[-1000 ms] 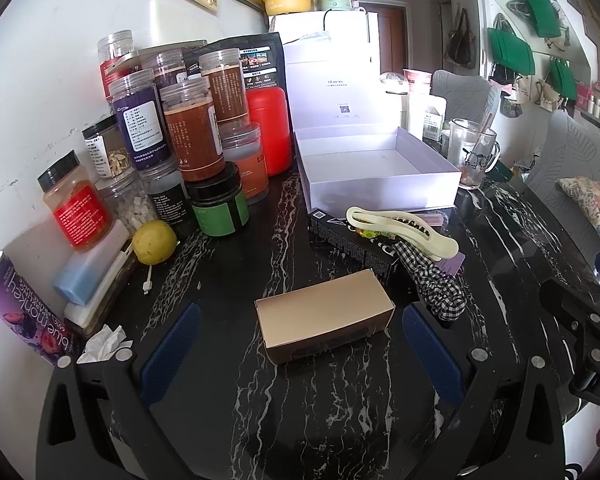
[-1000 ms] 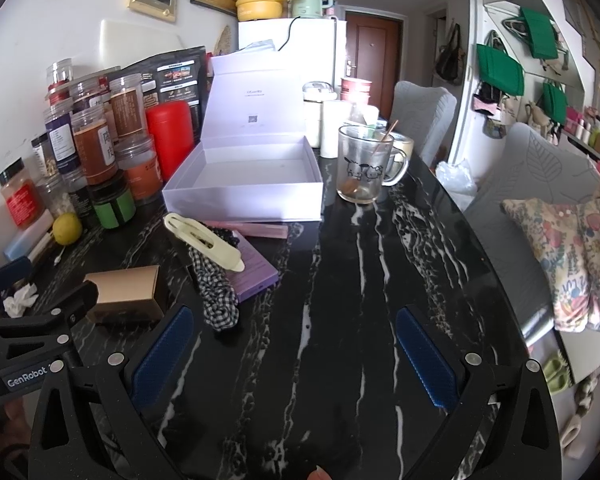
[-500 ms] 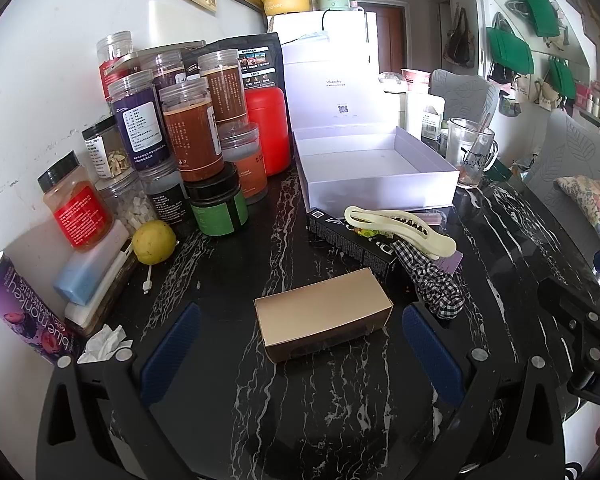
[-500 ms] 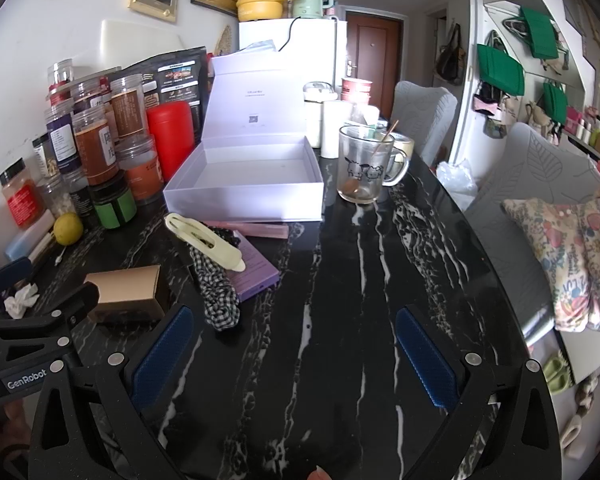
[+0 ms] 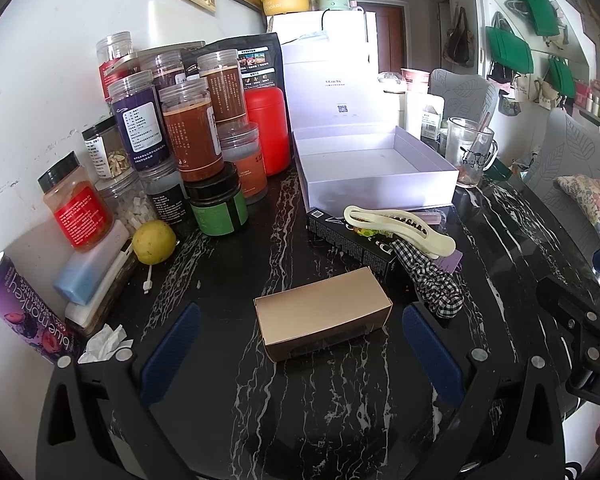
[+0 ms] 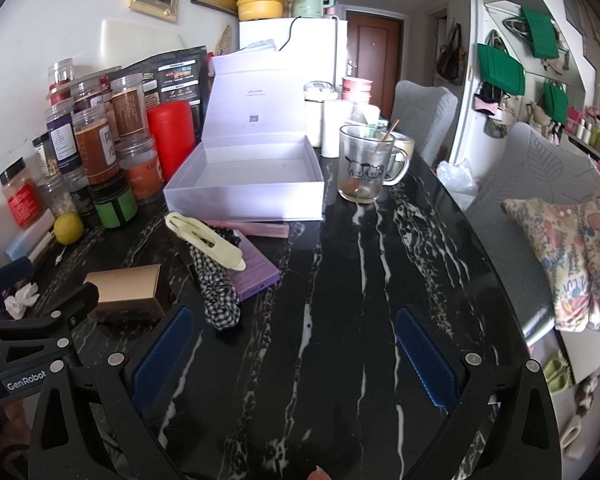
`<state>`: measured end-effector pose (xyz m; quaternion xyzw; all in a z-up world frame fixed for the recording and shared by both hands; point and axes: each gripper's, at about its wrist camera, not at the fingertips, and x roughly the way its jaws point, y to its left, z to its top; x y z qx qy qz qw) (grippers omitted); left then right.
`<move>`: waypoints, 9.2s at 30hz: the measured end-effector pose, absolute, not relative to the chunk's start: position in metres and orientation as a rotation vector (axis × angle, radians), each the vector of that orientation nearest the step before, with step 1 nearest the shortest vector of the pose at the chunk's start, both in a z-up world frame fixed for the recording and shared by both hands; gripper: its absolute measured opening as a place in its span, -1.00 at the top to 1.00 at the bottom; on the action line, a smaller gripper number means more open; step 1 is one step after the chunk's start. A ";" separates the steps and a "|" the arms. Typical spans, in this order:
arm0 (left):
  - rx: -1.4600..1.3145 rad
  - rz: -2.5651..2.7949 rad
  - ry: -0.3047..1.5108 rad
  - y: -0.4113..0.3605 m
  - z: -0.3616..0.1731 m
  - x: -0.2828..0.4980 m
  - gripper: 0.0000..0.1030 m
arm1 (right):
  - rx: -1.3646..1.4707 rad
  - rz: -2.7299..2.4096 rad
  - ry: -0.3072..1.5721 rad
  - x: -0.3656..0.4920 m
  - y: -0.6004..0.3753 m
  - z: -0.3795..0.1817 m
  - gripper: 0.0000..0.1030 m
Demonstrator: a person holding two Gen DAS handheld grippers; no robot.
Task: Organize rigid objects
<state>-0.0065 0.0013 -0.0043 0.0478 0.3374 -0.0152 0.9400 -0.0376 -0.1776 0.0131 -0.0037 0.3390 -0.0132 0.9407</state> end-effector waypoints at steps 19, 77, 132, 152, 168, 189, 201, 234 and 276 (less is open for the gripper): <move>0.077 -0.035 0.714 0.004 -0.007 -0.004 -1.00 | -0.007 -0.023 0.694 -0.037 -0.175 0.012 -1.00; 0.373 -0.458 0.884 -0.016 -0.065 0.058 -0.38 | -0.026 0.077 0.767 -0.016 -0.161 -0.024 -1.00; 0.150 -0.469 0.881 0.000 -0.041 0.026 0.14 | -0.146 0.388 0.781 -0.016 -0.128 -0.033 0.61; 0.190 -0.463 0.865 -0.021 -0.006 0.041 0.14 | -0.126 0.372 0.754 -0.003 -0.147 -0.006 0.61; 0.201 -0.474 0.895 -0.043 0.020 0.093 0.14 | -0.087 0.353 0.742 0.040 -0.168 0.027 0.61; 0.200 -0.463 0.932 -0.062 0.044 0.184 0.14 | -0.072 0.344 0.756 0.130 -0.188 0.056 0.61; 0.176 -0.483 0.987 -0.068 0.032 0.242 0.14 | -0.060 0.335 0.773 0.195 -0.192 0.054 0.61; 0.150 -0.335 1.028 -0.053 -0.014 0.349 0.15 | -0.104 0.327 0.859 0.314 -0.171 0.004 0.61; 0.131 -0.228 1.036 -0.045 0.006 0.359 0.09 | -0.013 0.244 0.926 0.337 -0.183 0.011 -0.01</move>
